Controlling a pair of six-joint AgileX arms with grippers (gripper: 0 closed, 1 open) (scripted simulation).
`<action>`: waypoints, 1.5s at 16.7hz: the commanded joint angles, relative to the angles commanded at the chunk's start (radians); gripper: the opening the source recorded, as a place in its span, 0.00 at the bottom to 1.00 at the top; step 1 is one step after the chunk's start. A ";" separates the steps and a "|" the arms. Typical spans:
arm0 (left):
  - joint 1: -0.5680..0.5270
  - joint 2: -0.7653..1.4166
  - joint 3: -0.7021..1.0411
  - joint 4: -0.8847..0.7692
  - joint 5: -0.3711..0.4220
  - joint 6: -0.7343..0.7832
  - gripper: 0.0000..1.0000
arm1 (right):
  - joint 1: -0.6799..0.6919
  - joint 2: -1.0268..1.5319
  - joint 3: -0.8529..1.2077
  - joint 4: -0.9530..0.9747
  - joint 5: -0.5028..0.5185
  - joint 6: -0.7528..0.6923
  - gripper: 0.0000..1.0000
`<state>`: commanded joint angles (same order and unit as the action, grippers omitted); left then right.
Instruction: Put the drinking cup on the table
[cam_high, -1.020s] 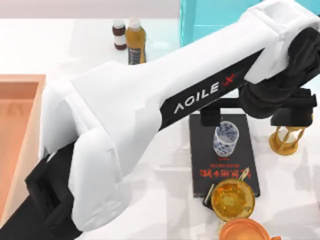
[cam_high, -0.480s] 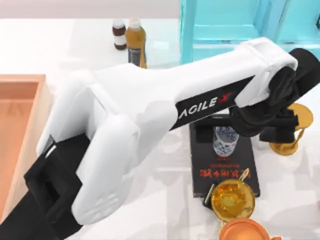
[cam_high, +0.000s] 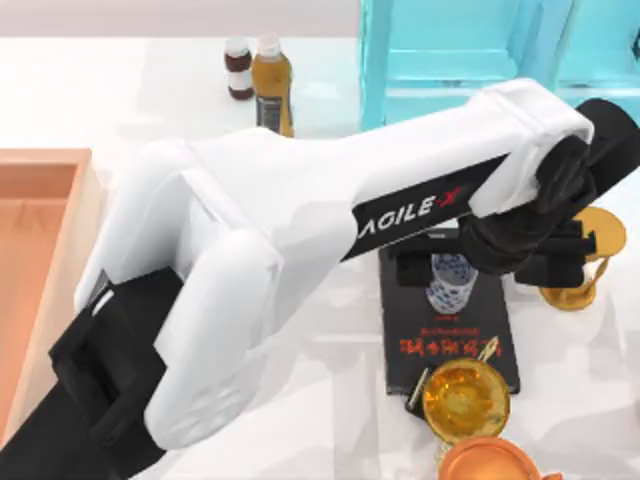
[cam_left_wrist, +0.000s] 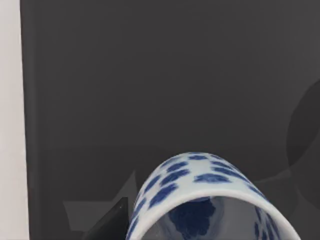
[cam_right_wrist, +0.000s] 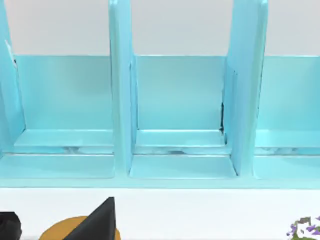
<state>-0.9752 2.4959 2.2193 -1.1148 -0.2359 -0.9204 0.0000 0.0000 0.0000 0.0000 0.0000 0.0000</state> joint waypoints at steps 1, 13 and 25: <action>0.000 0.000 0.000 0.000 0.000 0.000 0.70 | 0.000 0.000 0.000 0.000 0.000 0.000 1.00; 0.000 0.000 0.000 0.000 0.000 0.000 0.00 | 0.000 0.000 0.000 0.000 0.000 0.000 1.00; -0.007 -0.031 0.060 -0.099 -0.001 0.013 0.00 | 0.000 0.000 0.000 0.000 0.000 0.000 1.00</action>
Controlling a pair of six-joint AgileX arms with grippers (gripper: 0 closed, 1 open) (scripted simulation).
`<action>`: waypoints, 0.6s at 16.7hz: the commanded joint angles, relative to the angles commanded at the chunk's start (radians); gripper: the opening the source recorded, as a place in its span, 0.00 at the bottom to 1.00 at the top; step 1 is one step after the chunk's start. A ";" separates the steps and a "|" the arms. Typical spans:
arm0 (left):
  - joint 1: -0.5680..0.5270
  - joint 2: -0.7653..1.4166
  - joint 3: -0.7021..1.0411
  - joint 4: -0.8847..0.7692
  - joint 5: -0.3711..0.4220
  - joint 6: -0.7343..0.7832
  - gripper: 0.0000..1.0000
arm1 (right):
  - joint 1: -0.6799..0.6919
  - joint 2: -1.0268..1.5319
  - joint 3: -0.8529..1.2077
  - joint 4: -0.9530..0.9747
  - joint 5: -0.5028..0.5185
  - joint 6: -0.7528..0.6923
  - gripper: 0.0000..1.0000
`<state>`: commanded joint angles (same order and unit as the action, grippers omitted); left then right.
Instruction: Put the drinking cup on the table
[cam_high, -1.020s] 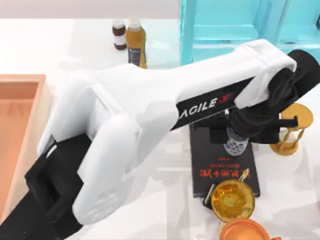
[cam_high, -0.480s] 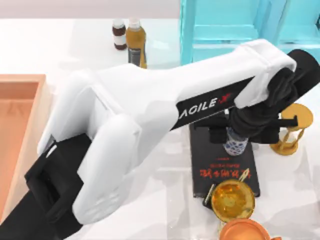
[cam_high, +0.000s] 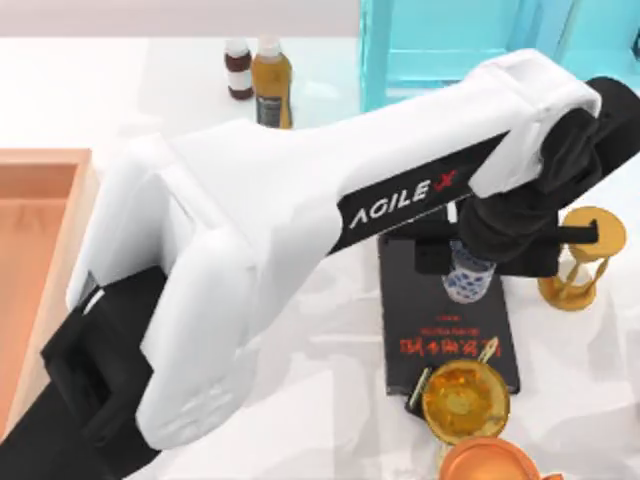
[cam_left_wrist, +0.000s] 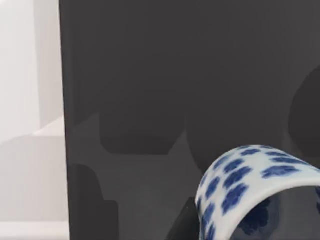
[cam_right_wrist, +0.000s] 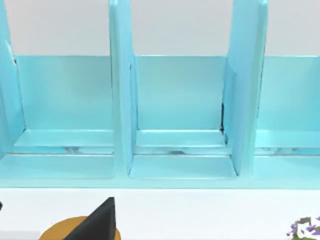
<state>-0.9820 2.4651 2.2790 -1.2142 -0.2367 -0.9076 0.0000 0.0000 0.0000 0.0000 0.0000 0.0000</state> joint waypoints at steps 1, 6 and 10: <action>0.001 -0.003 0.027 -0.020 -0.006 -0.003 0.00 | 0.000 0.000 0.000 0.000 0.000 0.000 1.00; 0.007 0.023 0.155 -0.099 -0.016 -0.015 0.00 | 0.000 0.000 0.000 0.000 0.000 0.000 1.00; 0.002 0.057 0.188 -0.122 0.001 -0.012 0.00 | 0.000 0.000 0.000 0.000 0.000 0.000 1.00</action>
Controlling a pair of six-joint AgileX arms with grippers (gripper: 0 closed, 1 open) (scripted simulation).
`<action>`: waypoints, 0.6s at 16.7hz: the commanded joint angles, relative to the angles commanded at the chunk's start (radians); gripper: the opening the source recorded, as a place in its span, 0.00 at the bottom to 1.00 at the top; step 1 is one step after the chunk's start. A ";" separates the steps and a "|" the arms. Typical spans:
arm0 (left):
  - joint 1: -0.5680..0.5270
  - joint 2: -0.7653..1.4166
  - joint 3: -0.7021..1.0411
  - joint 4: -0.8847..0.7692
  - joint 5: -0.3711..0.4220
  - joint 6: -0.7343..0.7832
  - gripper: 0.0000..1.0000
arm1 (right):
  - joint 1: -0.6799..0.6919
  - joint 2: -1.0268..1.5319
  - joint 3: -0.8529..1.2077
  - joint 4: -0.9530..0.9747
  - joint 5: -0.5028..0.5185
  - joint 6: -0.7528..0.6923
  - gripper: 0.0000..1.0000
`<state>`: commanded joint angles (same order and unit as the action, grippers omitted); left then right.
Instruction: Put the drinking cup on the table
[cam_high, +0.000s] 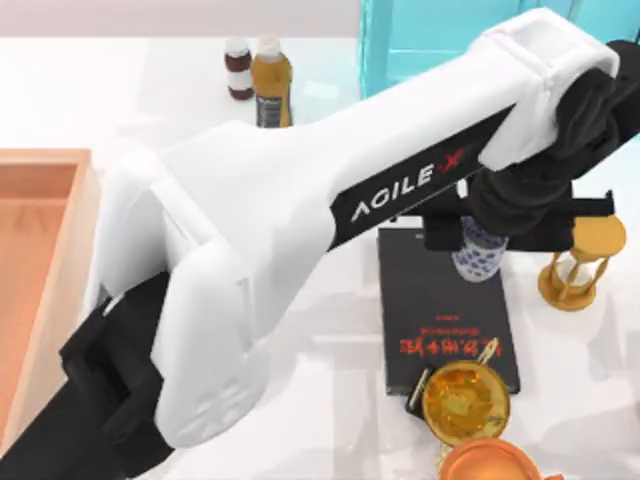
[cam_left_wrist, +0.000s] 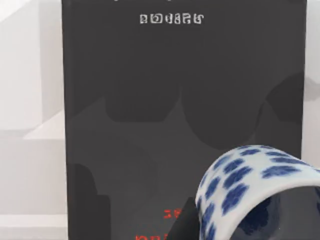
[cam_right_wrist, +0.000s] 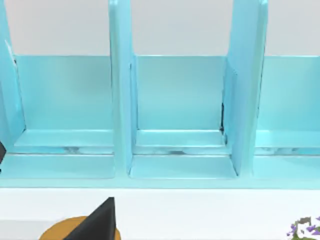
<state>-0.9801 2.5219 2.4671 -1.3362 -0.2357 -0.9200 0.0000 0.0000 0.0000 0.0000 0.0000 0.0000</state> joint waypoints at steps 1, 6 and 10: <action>0.000 0.000 0.000 0.000 0.000 0.000 0.00 | 0.000 0.000 0.000 0.000 0.000 0.000 1.00; 0.025 -0.039 -0.038 0.035 0.001 0.016 0.00 | 0.000 0.000 0.000 0.000 0.000 0.000 1.00; 0.077 -0.182 -0.229 0.088 0.019 0.068 0.00 | 0.000 0.000 0.000 0.000 0.000 0.000 1.00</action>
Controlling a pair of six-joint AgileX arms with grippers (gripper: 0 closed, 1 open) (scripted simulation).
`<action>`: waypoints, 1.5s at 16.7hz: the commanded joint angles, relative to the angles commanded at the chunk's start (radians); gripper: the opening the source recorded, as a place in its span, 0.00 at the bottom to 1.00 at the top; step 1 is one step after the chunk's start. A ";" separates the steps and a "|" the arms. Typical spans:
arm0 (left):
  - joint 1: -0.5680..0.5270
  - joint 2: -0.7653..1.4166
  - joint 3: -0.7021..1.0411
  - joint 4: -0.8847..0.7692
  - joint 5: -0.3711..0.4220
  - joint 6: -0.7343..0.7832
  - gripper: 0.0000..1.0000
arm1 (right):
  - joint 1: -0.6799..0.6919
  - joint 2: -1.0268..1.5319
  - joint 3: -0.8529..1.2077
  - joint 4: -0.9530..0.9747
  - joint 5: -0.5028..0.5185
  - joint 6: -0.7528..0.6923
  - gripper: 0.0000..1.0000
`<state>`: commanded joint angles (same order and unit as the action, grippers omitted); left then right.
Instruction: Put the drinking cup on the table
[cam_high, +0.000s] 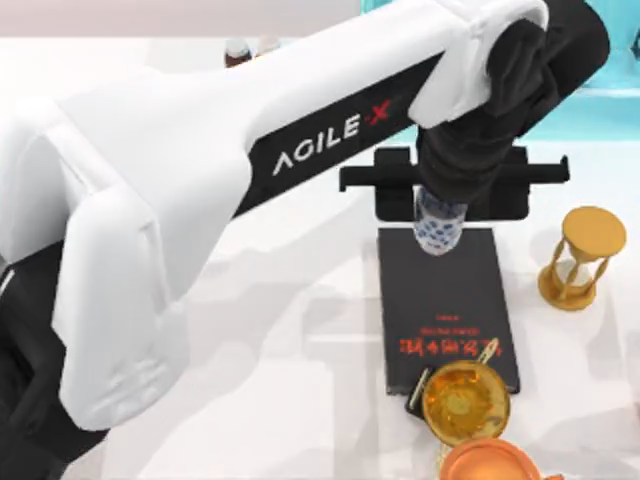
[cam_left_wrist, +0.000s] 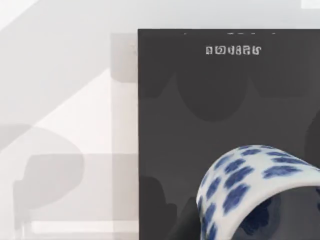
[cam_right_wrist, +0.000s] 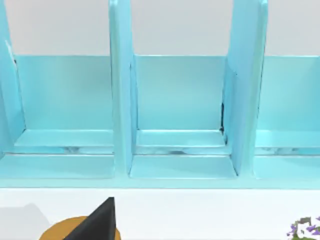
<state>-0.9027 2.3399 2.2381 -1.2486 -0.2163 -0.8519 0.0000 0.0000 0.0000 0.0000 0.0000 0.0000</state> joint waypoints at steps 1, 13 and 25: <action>0.009 -0.042 -0.074 0.015 0.002 0.014 0.00 | 0.000 0.000 0.000 0.000 0.000 0.000 1.00; 0.097 -0.288 -0.424 0.125 0.009 0.103 0.00 | 0.000 0.000 0.000 0.000 0.000 0.000 1.00; 0.127 -0.227 -0.573 0.349 0.016 0.130 0.00 | 0.000 0.000 0.000 0.000 0.000 0.000 1.00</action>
<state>-0.7759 2.1133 1.6649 -0.8996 -0.2003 -0.7224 0.0000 0.0000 0.0000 0.0000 0.0000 0.0000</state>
